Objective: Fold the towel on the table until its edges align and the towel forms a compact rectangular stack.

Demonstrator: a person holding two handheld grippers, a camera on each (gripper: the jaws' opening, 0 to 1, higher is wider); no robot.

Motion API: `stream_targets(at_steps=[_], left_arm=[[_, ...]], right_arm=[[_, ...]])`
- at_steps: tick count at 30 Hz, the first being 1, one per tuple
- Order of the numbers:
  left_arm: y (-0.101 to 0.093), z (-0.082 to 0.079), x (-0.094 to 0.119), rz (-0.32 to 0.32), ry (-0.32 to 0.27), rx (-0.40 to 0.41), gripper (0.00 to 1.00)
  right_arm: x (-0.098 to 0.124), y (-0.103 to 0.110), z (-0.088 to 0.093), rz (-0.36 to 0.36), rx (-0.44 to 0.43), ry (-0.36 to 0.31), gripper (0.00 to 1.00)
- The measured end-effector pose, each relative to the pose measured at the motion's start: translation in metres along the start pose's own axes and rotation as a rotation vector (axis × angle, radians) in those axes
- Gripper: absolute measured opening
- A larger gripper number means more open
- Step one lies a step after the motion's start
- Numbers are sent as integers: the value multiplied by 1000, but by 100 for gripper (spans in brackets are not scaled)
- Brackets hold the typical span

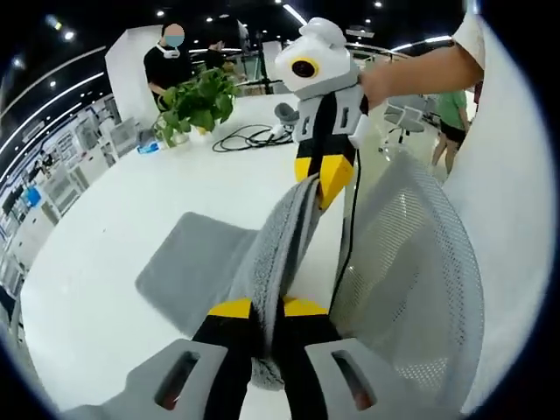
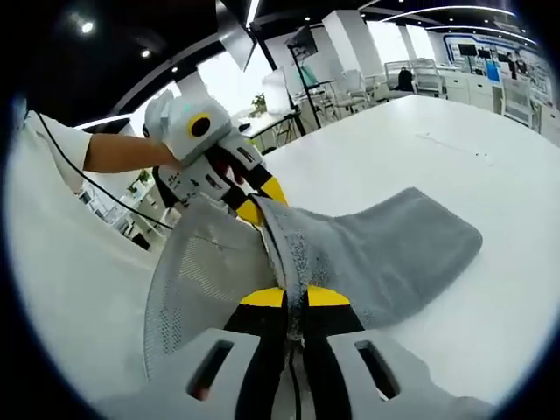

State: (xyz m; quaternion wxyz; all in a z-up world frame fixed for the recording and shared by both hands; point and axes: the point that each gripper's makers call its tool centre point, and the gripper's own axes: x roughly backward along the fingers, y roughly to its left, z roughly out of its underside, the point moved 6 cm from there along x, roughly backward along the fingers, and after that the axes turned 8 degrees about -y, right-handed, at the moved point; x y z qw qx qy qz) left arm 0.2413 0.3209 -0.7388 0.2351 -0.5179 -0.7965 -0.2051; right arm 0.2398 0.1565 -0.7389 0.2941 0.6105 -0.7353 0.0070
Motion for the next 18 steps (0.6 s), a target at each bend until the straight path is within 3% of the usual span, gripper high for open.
stream_targets(at_steps=[6, 18], left_arm=[[30, -15, -2, -47, -18, -6, 9], [65, -36, -11, -104, -33, -10, 9]], right_arm=[[-1, -19, -19, 110, 51, -68, 4], [3, -51, -44, 273, 106, -139, 4]])
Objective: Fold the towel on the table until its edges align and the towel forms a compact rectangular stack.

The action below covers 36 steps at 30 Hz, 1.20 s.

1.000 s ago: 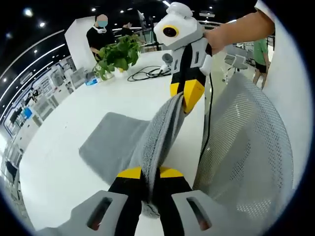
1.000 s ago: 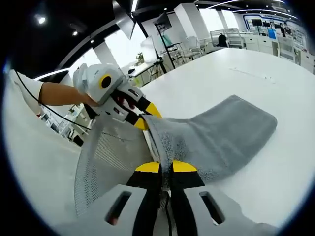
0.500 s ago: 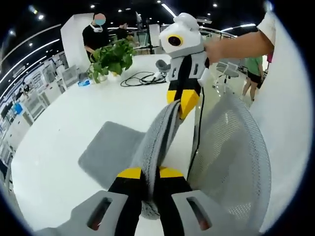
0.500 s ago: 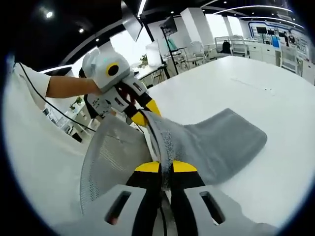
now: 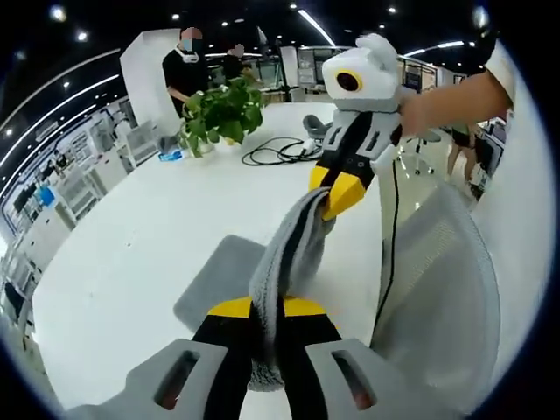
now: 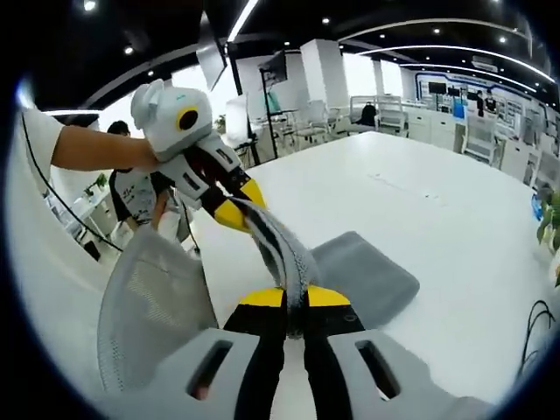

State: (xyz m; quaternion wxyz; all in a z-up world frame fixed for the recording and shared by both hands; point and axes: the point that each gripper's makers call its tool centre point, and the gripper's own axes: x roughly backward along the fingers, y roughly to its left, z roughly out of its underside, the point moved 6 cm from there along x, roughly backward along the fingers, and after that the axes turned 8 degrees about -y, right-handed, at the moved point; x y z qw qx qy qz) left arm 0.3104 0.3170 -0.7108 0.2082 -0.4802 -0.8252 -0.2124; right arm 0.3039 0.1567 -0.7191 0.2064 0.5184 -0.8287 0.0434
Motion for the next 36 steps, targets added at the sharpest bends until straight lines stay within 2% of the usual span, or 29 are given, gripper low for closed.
stream_targets(at_steps=[4, 11, 15, 20, 25, 29, 36], left_arm=[[9, -1, -5, -17, 5, -7, 9], [28, -4, -13, -44, 8, -18, 10], [37, -2, -20, -47, 20, -28, 9], [44, 0, -27, -50, 27, -27, 9], [48, 7, -36, -26, 47, -27, 10], [53, 12, -45, -22, 55, -7, 10], [57, 26, -61, 14, 107, 19, 10]], right_arm=[[-6, -9, -5, 46, 54, -6, 4], [-14, -23, -12, 105, 56, -18, 4], [-21, -31, -13, 137, 88, -8, 5], [-27, -39, -11, 171, 59, 10, 5], [-33, -46, -1, 184, -19, 66, 5], [-39, -55, 3, 198, 2, 87, 5], [-53, -67, 15, 217, -34, 173, 6]])
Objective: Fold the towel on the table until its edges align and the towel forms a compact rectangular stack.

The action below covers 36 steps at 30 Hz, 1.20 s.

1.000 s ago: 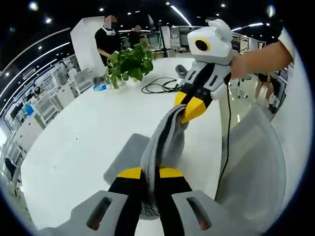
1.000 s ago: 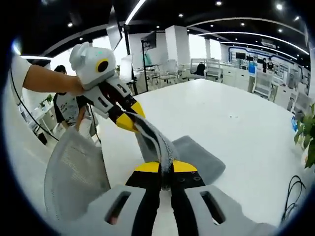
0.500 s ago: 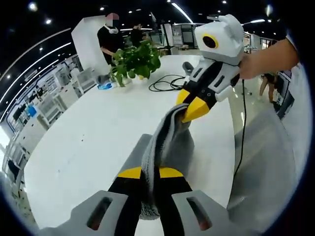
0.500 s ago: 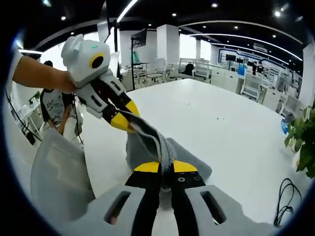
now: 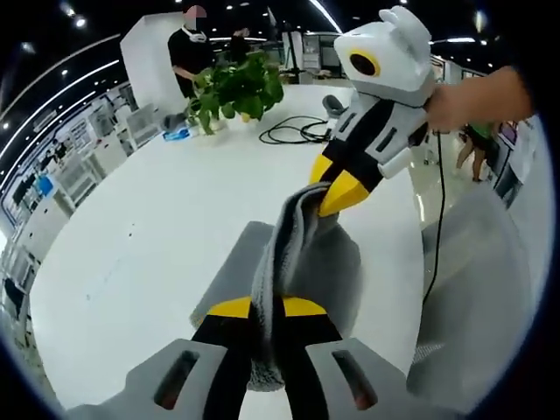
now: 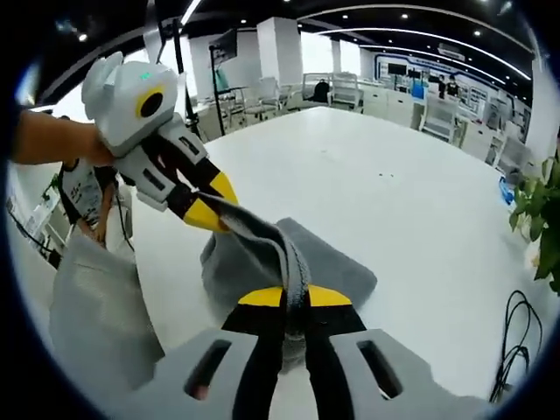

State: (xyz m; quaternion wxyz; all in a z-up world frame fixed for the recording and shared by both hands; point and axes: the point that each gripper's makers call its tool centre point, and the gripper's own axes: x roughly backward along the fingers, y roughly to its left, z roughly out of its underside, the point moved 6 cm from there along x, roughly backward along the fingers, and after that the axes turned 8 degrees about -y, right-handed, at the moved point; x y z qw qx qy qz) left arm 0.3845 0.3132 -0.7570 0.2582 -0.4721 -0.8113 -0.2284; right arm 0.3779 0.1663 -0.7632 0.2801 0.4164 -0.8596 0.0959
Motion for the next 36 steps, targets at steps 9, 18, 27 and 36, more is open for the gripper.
stream_targets(at_steps=[9, 18, 27, 36], left_arm=[[13, 8, -22, -6, 24, 6, 10], [26, 16, -36, 0, 42, 28, 11], [36, 26, -55, 5, 67, 41, 12], [43, 41, -69, -12, 90, 70, 13]], right_arm=[[-18, -17, 6, 23, 33, 57, 7], [-33, -28, 11, 29, 48, 81, 8], [-50, -43, 18, 36, 107, 130, 10], [-62, -50, 23, 49, 114, 142, 14]])
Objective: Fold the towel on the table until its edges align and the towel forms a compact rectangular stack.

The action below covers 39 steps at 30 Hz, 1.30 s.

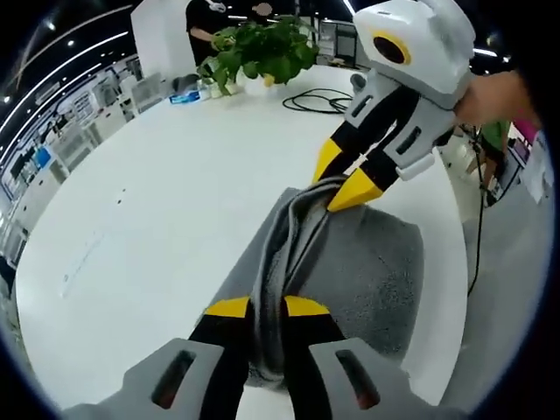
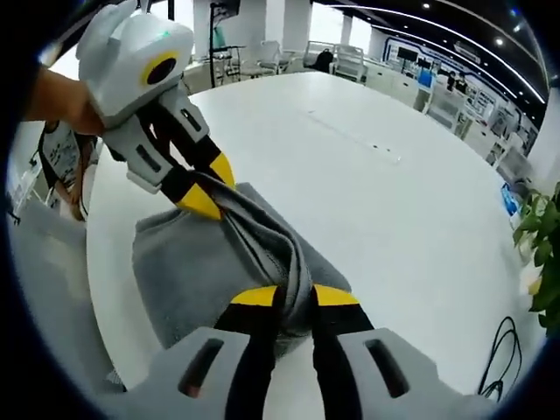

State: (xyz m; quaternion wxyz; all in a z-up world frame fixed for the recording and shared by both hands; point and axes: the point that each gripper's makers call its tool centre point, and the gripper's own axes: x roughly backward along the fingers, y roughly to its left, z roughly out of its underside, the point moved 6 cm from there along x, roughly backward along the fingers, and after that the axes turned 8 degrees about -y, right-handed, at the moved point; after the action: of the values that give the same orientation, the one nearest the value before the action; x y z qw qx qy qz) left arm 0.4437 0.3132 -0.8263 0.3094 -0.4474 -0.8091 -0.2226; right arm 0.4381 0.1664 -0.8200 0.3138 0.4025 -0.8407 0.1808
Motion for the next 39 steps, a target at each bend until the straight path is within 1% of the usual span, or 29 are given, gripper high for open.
stream_targets(at_steps=[5, 7, 11, 14, 16, 17, 18, 19, 21, 23, 26, 27, 30, 31, 32, 34, 35, 36, 37, 39], left_arm=[[5, 1, -4, -4, -3, 16, 14], [8, 1, -6, -14, -5, 9, 15], [10, 3, -9, -29, -1, -5, 17], [12, 3, -9, -47, -12, -23, 20], [14, 2, -7, -51, -25, -29, 20], [16, 1, -4, -62, -37, -36, 21], [18, -1, -2, -79, -50, -44, 20], [24, -4, 2, -115, -71, -76, 19], [26, -8, 6, -116, -94, -69, 19], [25, -12, 9, -104, -123, -60, 19], [20, -14, 13, -98, -133, -65, 19], [17, -14, 14, -86, -132, -66, 19], [10, -11, 14, -54, -119, -48, 19], [5, -4, 13, -20, -85, -3, 19], [2, 0, 12, -10, -65, 19, 19], [2, 6, 7, -19, -57, -14, 19], [2, 9, 5, -27, -45, -30, 20], [2, 11, 3, -33, -42, -31, 21], [3, 12, 2, -37, -39, -28, 22], [6, 15, -1, -48, -28, -20, 23]], right_arm=[[-2, -4, 2, 12, -5, -3, 16], [-1, -6, 4, 32, -3, 3, 18], [1, -9, 9, 46, -12, 5, 21], [6, -13, 7, 72, -1, -29, 25], [10, -14, 3, 82, 14, -56, 25], [12, -14, 1, 85, 26, -67, 23], [14, -12, 0, 81, 49, -72, 21], [15, -11, -1, 77, 65, -74, 19], [14, -6, -2, 61, 74, -80, 18], [11, -1, -4, 28, 76, -97, 17], [5, 5, -4, -4, 97, -95, 16], [1, 7, -4, -21, 98, -96, 16], [-5, 7, -1, -22, 113, -79, 17], [-8, 5, 1, -21, 114, -67, 18], [-10, 3, 3, -20, 104, -57, 17], [-13, -1, 10, -20, 88, -28, 16], [-15, -2, 16, -35, 109, 7, 16], [-16, -1, 18, -34, 112, 16, 17], [-17, -1, 19, -36, 122, 11, 17], [-17, -3, 20, -42, 110, -2, 17]])
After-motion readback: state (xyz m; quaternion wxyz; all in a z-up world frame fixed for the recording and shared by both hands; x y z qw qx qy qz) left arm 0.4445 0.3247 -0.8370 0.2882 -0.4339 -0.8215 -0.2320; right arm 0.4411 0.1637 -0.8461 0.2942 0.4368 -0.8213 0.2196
